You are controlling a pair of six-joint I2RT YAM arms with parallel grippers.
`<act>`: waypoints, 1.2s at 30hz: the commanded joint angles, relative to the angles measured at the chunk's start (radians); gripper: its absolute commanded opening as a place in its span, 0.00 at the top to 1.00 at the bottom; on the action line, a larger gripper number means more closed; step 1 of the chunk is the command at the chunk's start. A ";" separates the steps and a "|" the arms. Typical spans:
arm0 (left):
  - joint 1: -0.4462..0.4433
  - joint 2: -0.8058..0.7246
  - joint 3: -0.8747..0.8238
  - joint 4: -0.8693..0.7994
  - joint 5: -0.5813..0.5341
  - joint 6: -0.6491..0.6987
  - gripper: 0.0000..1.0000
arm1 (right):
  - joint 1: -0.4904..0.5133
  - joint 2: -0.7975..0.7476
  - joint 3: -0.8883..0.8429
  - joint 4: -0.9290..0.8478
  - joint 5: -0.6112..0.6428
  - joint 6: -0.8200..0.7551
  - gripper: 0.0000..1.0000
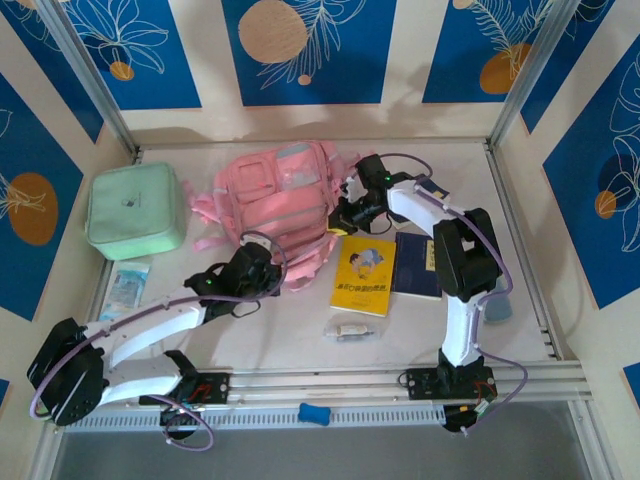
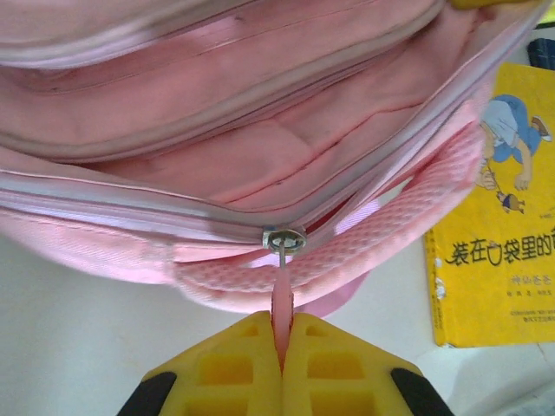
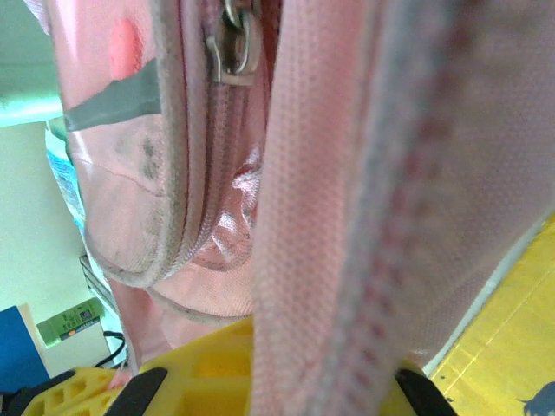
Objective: Pack the student bag
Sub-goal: Unzip the student bag at the top-center of the table.
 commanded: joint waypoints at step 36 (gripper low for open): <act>0.030 -0.027 -0.001 0.036 0.071 0.048 1.00 | 0.335 -0.074 -0.143 0.186 0.394 0.706 0.92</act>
